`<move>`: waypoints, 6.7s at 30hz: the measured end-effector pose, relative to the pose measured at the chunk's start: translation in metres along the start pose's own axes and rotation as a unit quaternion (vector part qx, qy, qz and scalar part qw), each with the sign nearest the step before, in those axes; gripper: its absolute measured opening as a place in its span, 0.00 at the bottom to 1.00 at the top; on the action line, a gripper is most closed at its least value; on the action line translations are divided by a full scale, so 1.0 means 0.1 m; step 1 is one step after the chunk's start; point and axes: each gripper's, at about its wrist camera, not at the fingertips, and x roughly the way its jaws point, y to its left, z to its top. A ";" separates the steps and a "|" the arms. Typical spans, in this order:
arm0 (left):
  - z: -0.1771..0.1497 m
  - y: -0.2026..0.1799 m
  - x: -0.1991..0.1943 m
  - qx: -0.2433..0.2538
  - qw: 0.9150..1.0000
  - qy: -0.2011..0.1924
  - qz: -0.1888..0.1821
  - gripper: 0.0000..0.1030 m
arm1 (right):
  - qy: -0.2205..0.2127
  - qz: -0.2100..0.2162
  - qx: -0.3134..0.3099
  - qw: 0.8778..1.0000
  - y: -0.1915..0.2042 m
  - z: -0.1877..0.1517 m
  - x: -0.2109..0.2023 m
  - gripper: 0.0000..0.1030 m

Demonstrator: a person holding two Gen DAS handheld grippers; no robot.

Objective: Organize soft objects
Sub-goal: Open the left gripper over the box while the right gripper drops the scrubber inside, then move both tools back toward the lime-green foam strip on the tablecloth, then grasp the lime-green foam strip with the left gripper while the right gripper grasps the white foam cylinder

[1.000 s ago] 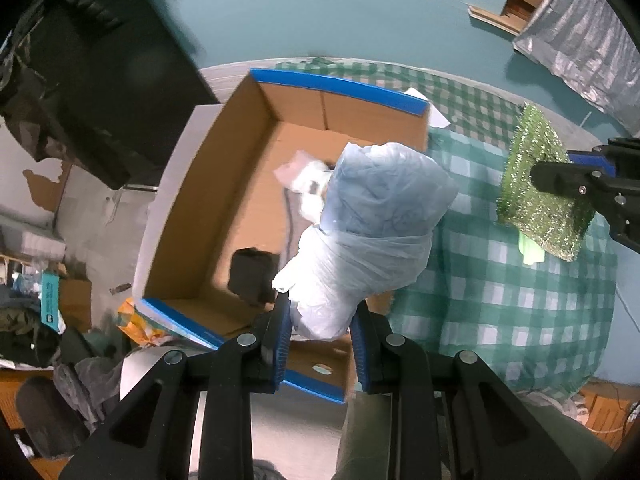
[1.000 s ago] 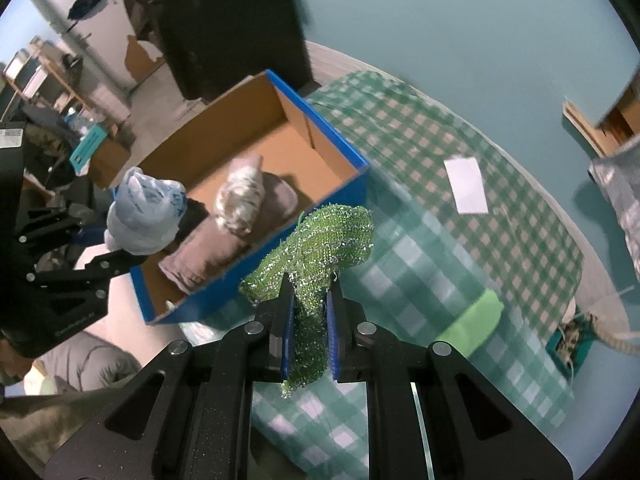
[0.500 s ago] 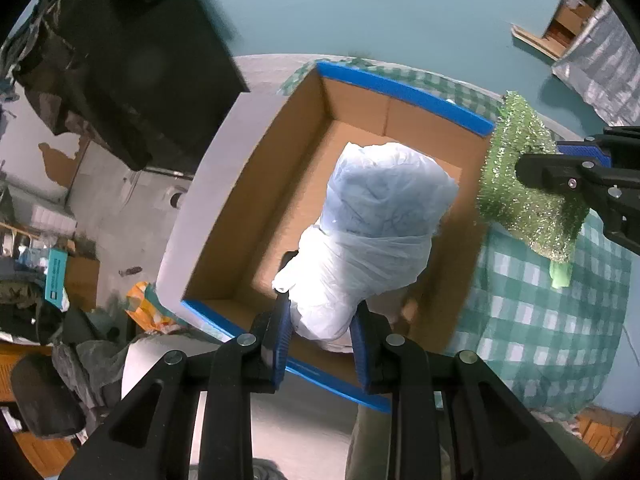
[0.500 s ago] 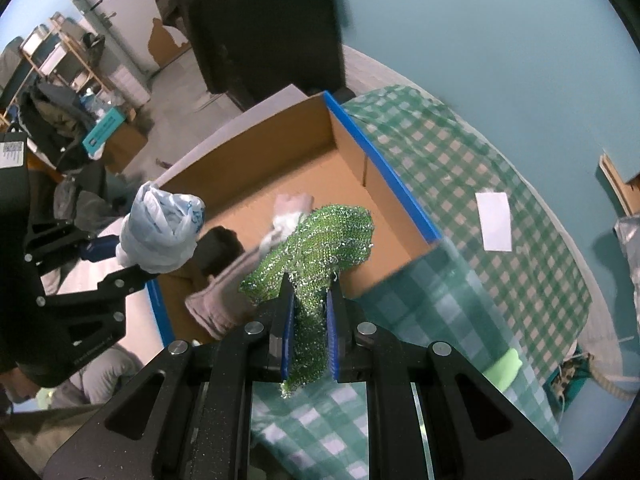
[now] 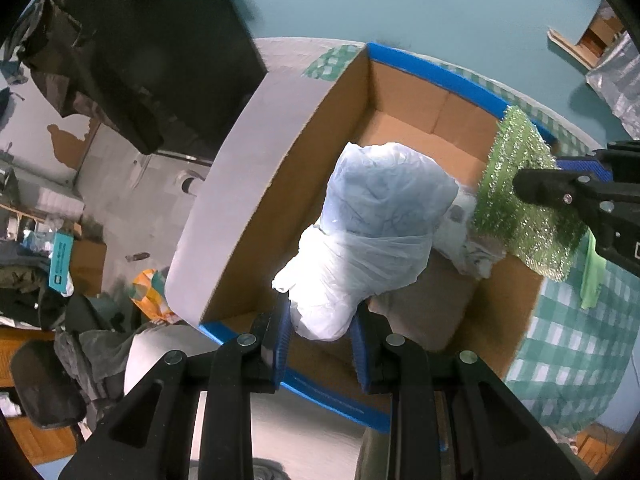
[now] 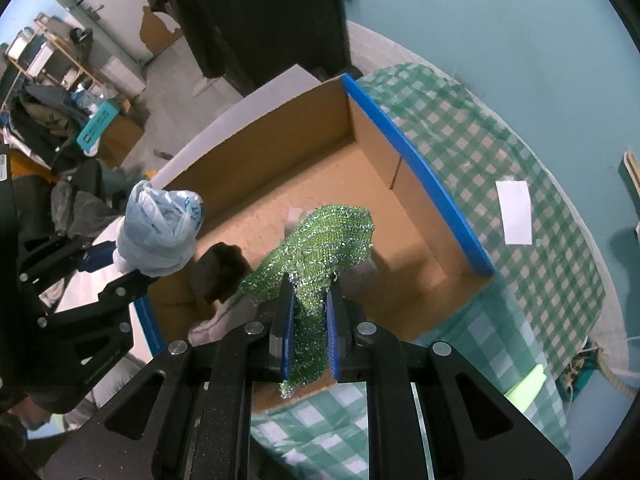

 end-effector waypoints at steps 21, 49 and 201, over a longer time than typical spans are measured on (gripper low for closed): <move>0.01 0.01 0.08 -0.013 1.000 0.017 0.014 0.46 | -0.011 -0.014 0.019 1.000 -0.04 -0.01 -0.03 0.49; -0.10 -0.76 -0.34 0.056 0.998 -0.009 -0.013 0.52 | -0.034 -0.036 0.103 0.993 -0.79 -1.00 -0.56 0.54; 0.39 -3.69 1.11 0.046 0.983 0.154 -0.086 0.72 | 0.012 -0.071 0.301 0.951 -2.83 -3.20 -0.05 0.33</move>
